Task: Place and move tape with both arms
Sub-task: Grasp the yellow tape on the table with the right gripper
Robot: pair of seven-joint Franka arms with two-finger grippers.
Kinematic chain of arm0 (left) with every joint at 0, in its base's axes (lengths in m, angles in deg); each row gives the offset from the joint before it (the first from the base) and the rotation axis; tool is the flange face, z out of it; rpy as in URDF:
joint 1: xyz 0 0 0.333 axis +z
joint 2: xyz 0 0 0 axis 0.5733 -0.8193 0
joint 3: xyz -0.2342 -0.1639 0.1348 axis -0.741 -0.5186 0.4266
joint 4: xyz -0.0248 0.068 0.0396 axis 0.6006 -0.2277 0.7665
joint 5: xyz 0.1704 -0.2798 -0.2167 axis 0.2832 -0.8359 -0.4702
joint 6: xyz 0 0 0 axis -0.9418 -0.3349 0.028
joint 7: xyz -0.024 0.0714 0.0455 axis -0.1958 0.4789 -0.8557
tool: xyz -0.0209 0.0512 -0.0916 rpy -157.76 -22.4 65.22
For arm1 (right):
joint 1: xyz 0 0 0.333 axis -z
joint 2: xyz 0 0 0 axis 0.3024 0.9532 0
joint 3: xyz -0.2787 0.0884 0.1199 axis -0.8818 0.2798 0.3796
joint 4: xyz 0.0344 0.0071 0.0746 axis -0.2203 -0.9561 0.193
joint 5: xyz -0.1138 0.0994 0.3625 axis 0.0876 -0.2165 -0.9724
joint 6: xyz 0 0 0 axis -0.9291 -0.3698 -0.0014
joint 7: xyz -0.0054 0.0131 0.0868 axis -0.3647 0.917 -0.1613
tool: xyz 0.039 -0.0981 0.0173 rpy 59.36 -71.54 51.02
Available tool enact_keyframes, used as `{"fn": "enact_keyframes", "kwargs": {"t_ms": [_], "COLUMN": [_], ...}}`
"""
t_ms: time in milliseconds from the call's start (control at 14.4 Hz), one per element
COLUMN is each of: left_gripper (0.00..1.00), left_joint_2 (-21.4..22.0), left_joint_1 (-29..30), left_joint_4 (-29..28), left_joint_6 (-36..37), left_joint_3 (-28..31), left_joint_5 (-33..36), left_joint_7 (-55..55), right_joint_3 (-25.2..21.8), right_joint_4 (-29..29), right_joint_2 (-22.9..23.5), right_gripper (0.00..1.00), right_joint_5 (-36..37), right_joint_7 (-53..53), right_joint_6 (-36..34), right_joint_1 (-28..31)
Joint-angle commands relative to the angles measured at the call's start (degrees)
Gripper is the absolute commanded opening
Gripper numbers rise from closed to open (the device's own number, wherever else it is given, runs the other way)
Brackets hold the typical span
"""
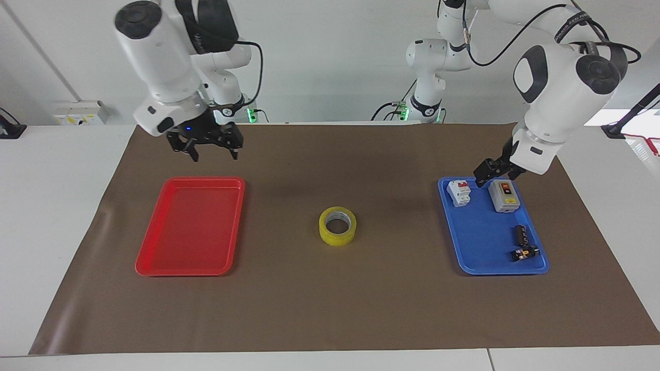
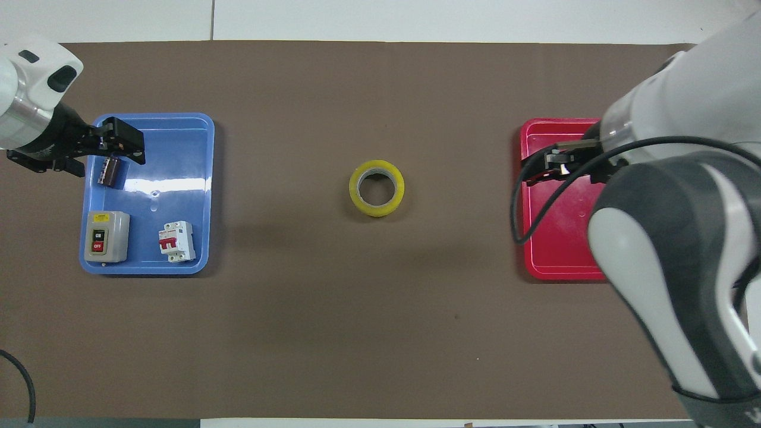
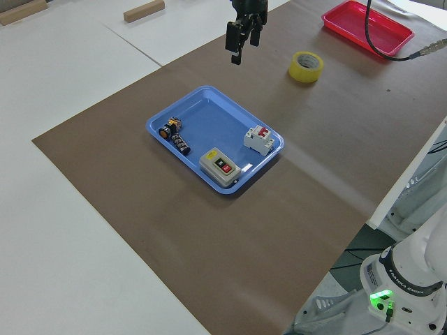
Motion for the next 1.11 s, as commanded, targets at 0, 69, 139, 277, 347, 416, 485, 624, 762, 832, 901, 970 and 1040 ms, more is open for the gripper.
{"fn": "enact_keyframes", "kwargs": {"t_ms": [0,69,139,277,347,416,485,624,762,832,901,970,1040], "left_gripper": [1.00,1.00,1.00,1.00,1.00,1.00,1.00,1.00,1.00,1.00,1.00,1.00,1.00], "left_joint_2": [3.11,3.11,4.07,8.44,11.69,13.64,13.66,12.61,12.08,11.81,10.68,8.76,6.47], "left_joint_1": [1.62,1.28,1.88,1.63,0.50,-0.65,-0.75,-0.40,0.04,0.04,0.13,0.13,0.22], "left_joint_4": [0.07,1.64,1.66,-4.71,-9.89,-13.34,-13.46,-11.27,-11.09,-11.09,-9.87,-7.07,-4.44], "left_joint_6": [6.00,8.64,9.01,4.74,1.84,0.59,0.14,0.31,0.58,0.49,0.93,2.67,4.60], "left_joint_3": [-0.39,-0.56,-0.83,-0.48,-0.30,0.22,0.57,0.66,0.66,0.66,0.66,0.58,0.58], "left_joint_5": [2.25,4.01,3.42,1.40,1.22,1.22,0.78,-1.06,-1.16,-0.98,-0.72,-0.63,-0.63], "left_joint_7": [6.23,8.61,8.63,8.72,8.63,8.63,8.72,8.81,9.07,9.16,9.16,9.16,9.16], "right_joint_3": [-0.07,-0.07,-0.16,-0.07,-0.07,-0.07,-0.07,-0.07,-0.07,-0.07,-0.07,-0.07,-0.07], "right_joint_4": [-2.35,-2.53,-3.75,-3.94,-1.41,3.49,5.27,4.33,4.76,4.68,4.59,4.15,3.98], "right_joint_2": [4.08,5.49,6.55,10.76,14.70,20.04,22.71,24.83,28.34,28.97,29.32,29.33,29.33], "right_gripper": [1.00,1.00,1.00,1.00,1.00,1.00,1.00,1.00,1.00,1.00,1.00,1.00,1.00], "right_joint_5": [0.75,1.46,2.59,6.10,7.60,9.01,9.80,9.90,10.16,11.03,11.83,12.27,12.45], "right_joint_7": [-2.05,-3.97,-6.69,-13.10,-16.96,-20.30,-22.77,-23.41,-23.41,-23.50,-23.41,-22.80,-22.28], "right_joint_6": [8.10,10.57,13.55,17.96,19.11,18.94,19.55,24.01,26.14,26.58,26.68,26.94,27.20], "right_joint_1": [-5.15,-7.26,-9.54,-12.11,-13.33,-14.82,-15.36,-15.54,-15.80,-16.85,-18.25,-18.18,-18.09]}}
